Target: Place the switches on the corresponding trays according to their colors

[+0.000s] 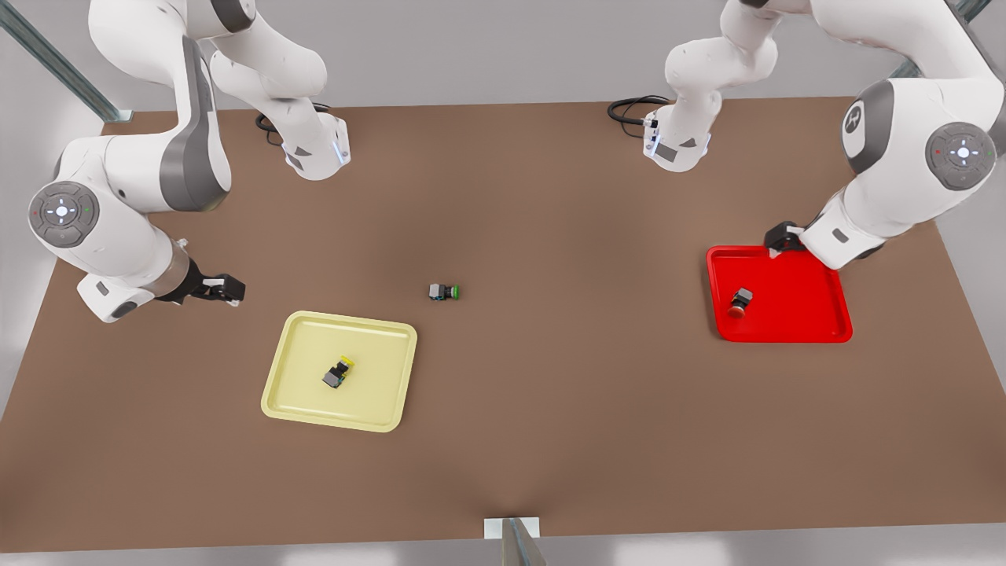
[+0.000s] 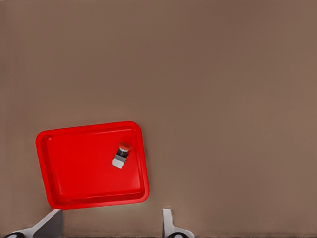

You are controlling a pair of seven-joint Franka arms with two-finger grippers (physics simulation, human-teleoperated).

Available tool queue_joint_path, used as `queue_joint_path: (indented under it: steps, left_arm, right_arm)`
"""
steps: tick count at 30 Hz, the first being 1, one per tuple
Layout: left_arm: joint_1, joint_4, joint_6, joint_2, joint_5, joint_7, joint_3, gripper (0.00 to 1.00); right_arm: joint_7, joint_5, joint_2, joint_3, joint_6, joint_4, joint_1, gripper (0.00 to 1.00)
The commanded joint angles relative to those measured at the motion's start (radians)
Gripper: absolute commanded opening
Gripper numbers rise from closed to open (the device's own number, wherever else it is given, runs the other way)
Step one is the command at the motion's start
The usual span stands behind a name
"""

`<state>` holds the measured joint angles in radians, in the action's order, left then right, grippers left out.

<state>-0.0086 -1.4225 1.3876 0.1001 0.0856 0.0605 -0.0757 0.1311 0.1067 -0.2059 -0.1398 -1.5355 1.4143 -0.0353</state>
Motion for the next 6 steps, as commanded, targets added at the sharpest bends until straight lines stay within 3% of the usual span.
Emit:
queue_joint_path:
  steps: [1,2,6]
  left_arm:
    - [-0.031,-0.006,-0.004,-0.008,0.003,-0.001,0.037,1.0]
    - [-0.134,-0.033,-0.002,-0.031,-0.059,-0.004,0.183,1.0]
    - [-0.094,-0.061,0.004,-0.063,-0.064,-0.083,0.182,1.0]
  right_arm:
    - [0.001,-0.001,0.0,-0.001,0.0,0.0,0.0,1.0]
    - [0.001,0.001,0.0,-0.001,0.002,0.0,-0.001,1.0]
    - [0.001,-0.001,0.0,-0.001,0.0,0.0,0.0,1.0]
